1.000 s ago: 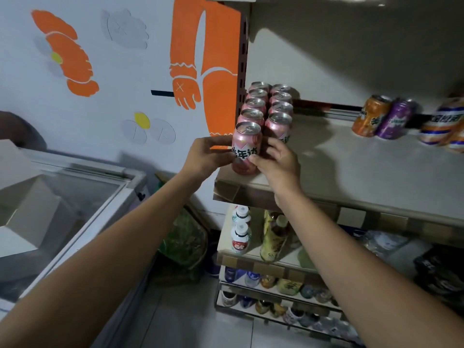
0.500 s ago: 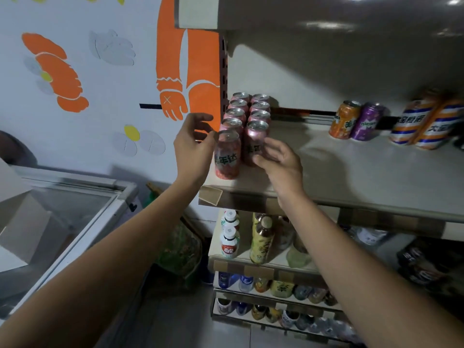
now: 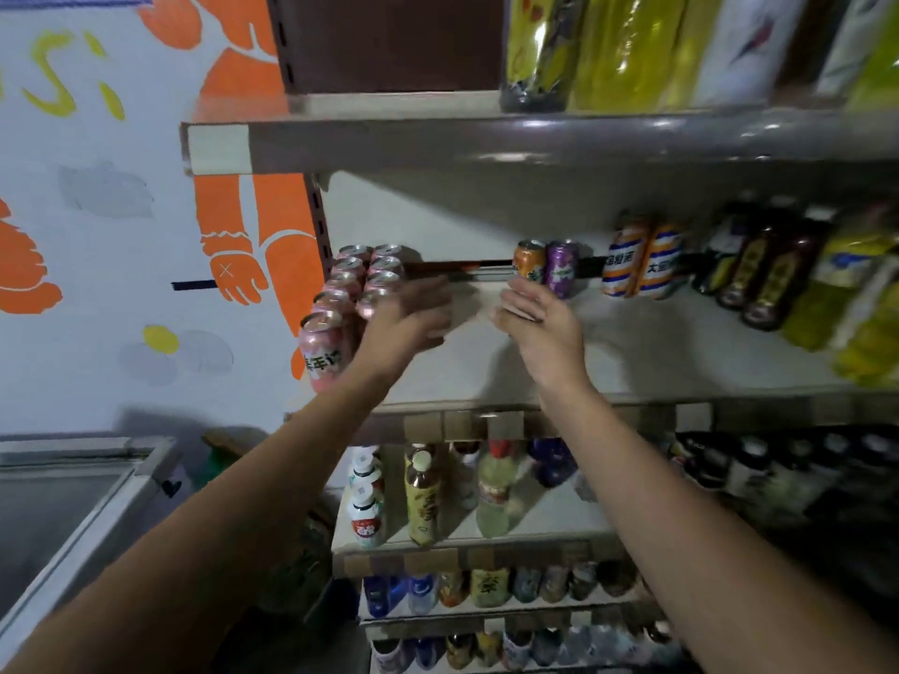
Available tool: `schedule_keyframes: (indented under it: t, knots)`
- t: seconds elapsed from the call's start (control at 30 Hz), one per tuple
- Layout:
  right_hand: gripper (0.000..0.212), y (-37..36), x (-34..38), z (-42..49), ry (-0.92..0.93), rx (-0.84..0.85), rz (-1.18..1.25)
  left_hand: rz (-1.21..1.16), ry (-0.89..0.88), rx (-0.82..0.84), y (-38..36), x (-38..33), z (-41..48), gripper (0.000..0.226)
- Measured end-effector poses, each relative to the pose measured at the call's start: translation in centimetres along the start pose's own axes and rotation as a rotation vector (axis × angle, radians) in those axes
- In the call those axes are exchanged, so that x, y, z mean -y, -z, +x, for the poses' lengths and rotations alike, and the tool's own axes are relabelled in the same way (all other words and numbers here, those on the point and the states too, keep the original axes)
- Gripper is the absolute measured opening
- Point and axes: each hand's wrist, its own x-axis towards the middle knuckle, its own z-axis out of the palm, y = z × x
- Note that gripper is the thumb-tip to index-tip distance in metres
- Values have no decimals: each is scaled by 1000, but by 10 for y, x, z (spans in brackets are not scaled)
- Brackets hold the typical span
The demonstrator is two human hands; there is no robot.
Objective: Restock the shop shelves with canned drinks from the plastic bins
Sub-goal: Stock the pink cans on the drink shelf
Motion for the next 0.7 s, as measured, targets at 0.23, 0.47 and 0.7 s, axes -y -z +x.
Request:
schedule_keyframes:
  t: [0.23,0.47,0.7]
  knots:
    - [43,118,40,-15,79,-241,-55,48,-67,213,-123,-25,-2,36]
    - [47,241,94,-63,139,-504,-163,-27,-80,426,-253,-40,-17,43]
    - [41,327,136,-120,196,-668,-231,-97,-107,605,-358,-62,-59,34]
